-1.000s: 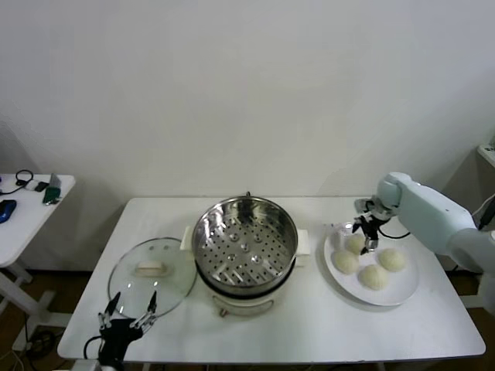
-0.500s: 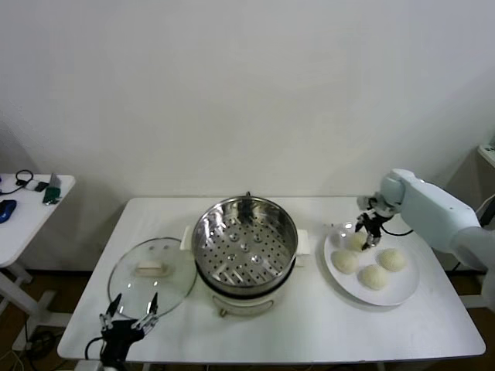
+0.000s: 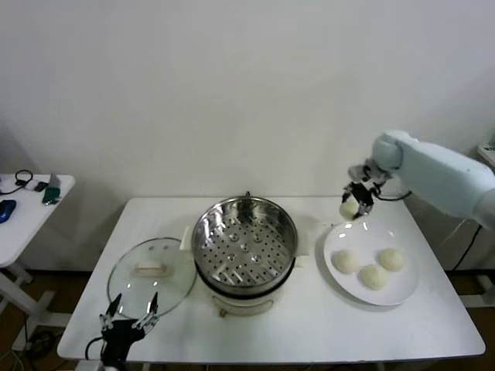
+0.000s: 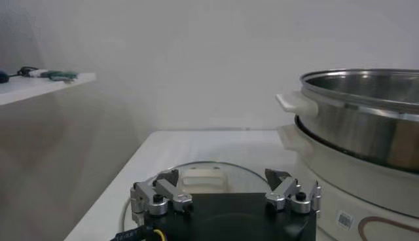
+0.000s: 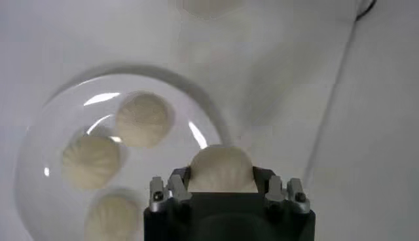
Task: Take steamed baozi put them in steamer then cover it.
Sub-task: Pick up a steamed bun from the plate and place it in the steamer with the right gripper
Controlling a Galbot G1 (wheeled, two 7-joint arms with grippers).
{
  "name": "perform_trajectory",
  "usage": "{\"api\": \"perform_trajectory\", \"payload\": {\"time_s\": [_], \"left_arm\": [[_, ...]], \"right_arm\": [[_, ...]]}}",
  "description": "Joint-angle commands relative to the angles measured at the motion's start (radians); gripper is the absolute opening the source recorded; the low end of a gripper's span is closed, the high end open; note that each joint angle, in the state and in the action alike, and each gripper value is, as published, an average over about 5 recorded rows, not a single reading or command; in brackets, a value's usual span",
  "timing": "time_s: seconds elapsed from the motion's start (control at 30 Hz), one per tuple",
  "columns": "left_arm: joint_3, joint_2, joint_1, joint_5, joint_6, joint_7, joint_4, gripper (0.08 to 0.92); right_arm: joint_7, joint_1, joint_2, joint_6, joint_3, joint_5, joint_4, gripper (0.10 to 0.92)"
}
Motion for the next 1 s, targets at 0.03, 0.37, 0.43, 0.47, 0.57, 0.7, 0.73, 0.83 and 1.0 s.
{"api": "perform_trajectory", "payload": {"time_s": [0.03,0.37,0.43,0.47,0.57,0.7,0.73,0.83,1.0], "left_arm": [[0.002,0.002,0.000,0.004,0.005,-0.002,-0.006,0.823],[-0.005,0.002,0.013,0.006,0.010,-0.002,-0.031,0.823],[-0.009,0.001,0.016,0.006,0.011,-0.001,-0.035,0.823],[-0.011,0.001,0.018,0.006,0.011,-0.001,-0.036,0.823],[-0.012,-0.002,0.024,0.006,0.011,-0.001,-0.040,0.823],[-0.012,-0.006,0.029,0.010,0.010,-0.002,-0.041,0.823],[-0.012,-0.007,0.030,0.011,0.010,-0.002,-0.042,0.823],[-0.012,-0.008,0.031,0.012,0.010,-0.002,-0.043,0.823],[-0.014,-0.009,0.030,0.013,0.009,-0.002,-0.038,0.823]], "right_arm": [[0.028,0.356,0.063,0.037,-0.124,0.047,0.446,0.653],[0.095,0.248,0.245,0.037,-0.111,-0.021,0.533,0.653],[0.108,0.209,0.272,0.042,-0.118,-0.052,0.505,0.653],[0.114,0.188,0.284,0.044,-0.121,-0.067,0.485,0.653],[0.129,0.122,0.315,0.046,-0.124,-0.105,0.424,0.653],[0.141,0.038,0.342,0.049,-0.117,-0.167,0.333,0.653],[0.142,0.019,0.347,0.052,-0.114,-0.183,0.308,0.653],[0.148,-0.029,0.356,0.060,-0.107,-0.223,0.246,0.653],[0.155,-0.084,0.364,0.072,-0.097,-0.262,0.177,0.653]]}}
